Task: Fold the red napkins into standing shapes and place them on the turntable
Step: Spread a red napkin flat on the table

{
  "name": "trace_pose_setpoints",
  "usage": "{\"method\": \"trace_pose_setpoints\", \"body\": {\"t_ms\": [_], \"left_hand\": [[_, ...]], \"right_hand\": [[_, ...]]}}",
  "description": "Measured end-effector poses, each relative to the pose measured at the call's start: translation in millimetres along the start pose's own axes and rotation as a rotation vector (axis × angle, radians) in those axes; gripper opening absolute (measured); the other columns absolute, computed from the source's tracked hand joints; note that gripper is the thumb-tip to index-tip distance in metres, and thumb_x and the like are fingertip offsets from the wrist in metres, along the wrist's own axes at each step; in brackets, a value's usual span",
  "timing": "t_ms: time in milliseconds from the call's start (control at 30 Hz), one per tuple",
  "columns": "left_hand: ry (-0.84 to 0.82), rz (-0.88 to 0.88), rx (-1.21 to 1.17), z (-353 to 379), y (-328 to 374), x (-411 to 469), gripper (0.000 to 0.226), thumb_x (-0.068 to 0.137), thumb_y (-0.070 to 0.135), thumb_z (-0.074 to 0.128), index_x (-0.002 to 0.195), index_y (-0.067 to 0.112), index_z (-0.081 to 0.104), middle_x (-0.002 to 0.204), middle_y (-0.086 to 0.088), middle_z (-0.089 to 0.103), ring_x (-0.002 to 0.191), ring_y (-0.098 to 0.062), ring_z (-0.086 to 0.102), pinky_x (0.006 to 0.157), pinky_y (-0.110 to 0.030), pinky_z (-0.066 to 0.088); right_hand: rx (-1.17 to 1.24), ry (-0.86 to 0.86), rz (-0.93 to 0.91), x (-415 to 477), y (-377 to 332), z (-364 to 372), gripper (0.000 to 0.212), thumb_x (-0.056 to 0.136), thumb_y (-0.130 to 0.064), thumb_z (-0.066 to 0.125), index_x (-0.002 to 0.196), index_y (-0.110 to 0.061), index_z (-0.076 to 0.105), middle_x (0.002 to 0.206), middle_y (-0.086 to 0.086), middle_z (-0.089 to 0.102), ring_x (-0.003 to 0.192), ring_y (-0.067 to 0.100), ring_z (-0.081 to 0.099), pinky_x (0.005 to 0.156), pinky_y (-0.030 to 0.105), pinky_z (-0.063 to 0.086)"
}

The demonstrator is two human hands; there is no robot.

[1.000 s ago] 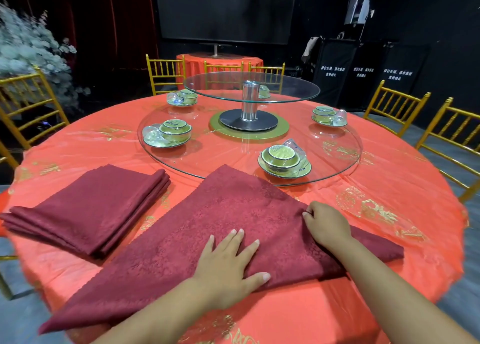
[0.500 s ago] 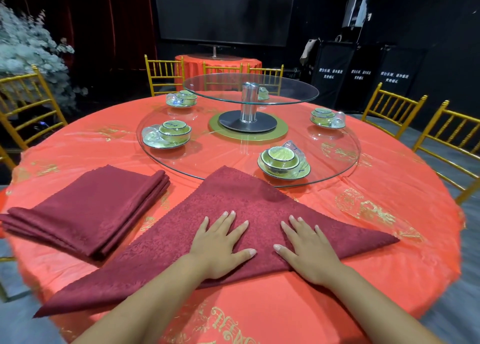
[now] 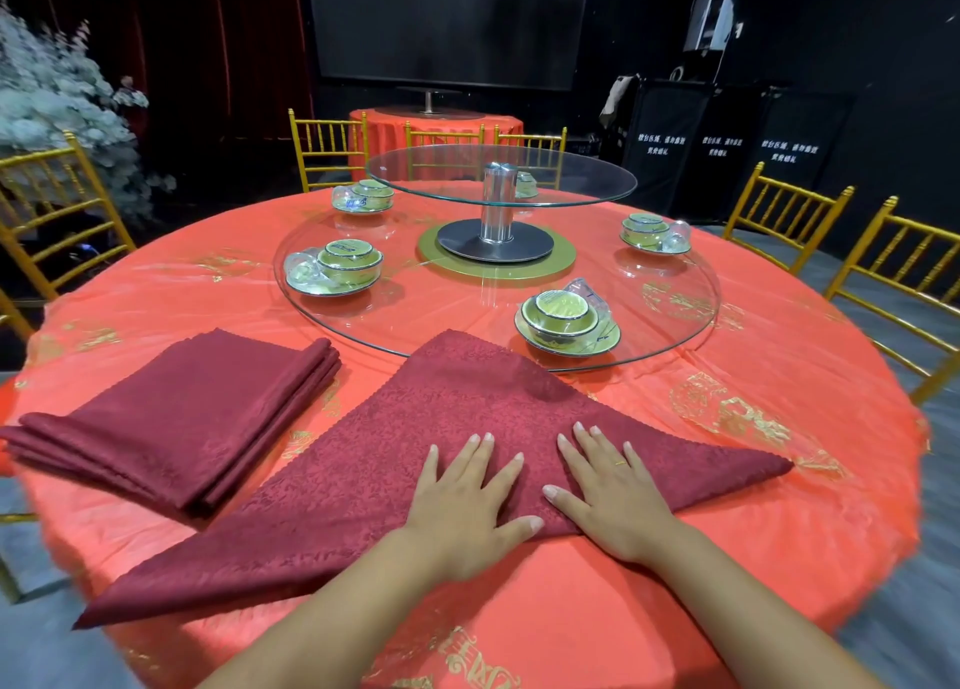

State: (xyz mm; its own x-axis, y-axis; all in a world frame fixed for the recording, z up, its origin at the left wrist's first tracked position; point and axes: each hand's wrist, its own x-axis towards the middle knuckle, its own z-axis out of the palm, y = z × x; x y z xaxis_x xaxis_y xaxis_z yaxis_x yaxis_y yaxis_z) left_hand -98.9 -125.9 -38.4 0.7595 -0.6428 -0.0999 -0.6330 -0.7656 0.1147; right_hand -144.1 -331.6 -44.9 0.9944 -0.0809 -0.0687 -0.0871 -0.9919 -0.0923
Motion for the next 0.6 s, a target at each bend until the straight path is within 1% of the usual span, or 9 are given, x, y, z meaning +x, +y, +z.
{"method": "trace_pose_setpoints", "body": {"t_ms": [133, 200, 300, 367, 467, 600], "left_hand": [[0.008, -0.017, 0.03, 6.9, -2.6, -0.7, 0.078, 0.084, 0.078, 0.013, 0.15, 0.04, -0.006, 0.16, 0.001, -0.017, 0.144, -0.013, -0.021, 0.115, -0.052, -0.015], [0.024, -0.013, 0.034, 10.1, -3.3, -0.6, 0.08, 0.082, 0.079, 0.009, 0.15, 0.041, -0.006, 0.16, 0.001, -0.016, 0.144, -0.012, -0.021, 0.115, -0.052, -0.014], [0.049, -0.012, 0.026, 12.8, -3.5, 0.5, 0.083, 0.077, 0.081, 0.005, 0.15, 0.041, -0.005, 0.16, 0.002, -0.015, 0.144, -0.011, -0.021, 0.115, -0.052, -0.015], [0.062, -0.014, 0.03, 13.7, -3.8, 0.8, 0.083, 0.077, 0.079, 0.006, 0.15, 0.041, -0.004, 0.16, 0.002, -0.014, 0.145, -0.012, -0.02, 0.115, -0.052, -0.014], [0.068, -0.018, 0.028, 13.6, -2.9, 0.3, 0.086, 0.074, 0.081, 0.003, 0.15, 0.042, -0.004, 0.16, 0.002, -0.014, 0.145, -0.012, -0.019, 0.115, -0.052, -0.013], [0.062, -0.019, 0.033, 12.1, -2.2, -0.1, 0.089, 0.071, 0.083, -0.001, 0.15, 0.042, -0.004, 0.16, 0.002, -0.014, 0.145, -0.012, -0.019, 0.116, -0.051, -0.012]], "right_hand": [[0.007, -0.004, 0.006, -1.5, -2.6, -3.3, 0.075, 0.091, -0.068, 0.019, 0.152, -0.028, -0.001, 0.16, -0.003, -0.011, 0.145, 0.013, -0.015, 0.116, 0.041, -0.011], [-0.003, 0.031, -0.009, -5.2, -6.3, -4.8, 0.073, 0.093, -0.065, 0.02, 0.152, -0.027, 0.0, 0.16, -0.003, -0.01, 0.145, 0.012, -0.014, 0.116, 0.041, -0.012], [-0.019, 0.127, -0.108, -13.4, -18.9, -2.6, 0.069, 0.095, -0.057, 0.023, 0.152, -0.024, 0.003, 0.16, -0.006, -0.007, 0.145, 0.009, -0.011, 0.115, 0.037, -0.012], [-0.006, 0.124, -0.147, -18.8, -27.2, 2.0, 0.067, 0.097, -0.054, 0.024, 0.152, -0.021, 0.005, 0.16, -0.007, -0.005, 0.145, 0.007, -0.011, 0.115, 0.033, -0.012], [0.032, 0.063, -0.114, -23.3, -22.2, 4.9, 0.067, 0.097, -0.055, 0.023, 0.152, -0.022, 0.005, 0.16, -0.008, -0.005, 0.145, 0.007, -0.01, 0.116, 0.033, -0.009], [-0.017, 0.029, -0.023, -25.3, 16.3, -0.8, 0.074, 0.093, -0.063, 0.022, 0.152, -0.024, 0.002, 0.159, -0.007, -0.009, 0.145, 0.009, -0.012, 0.117, 0.035, -0.007]]}}
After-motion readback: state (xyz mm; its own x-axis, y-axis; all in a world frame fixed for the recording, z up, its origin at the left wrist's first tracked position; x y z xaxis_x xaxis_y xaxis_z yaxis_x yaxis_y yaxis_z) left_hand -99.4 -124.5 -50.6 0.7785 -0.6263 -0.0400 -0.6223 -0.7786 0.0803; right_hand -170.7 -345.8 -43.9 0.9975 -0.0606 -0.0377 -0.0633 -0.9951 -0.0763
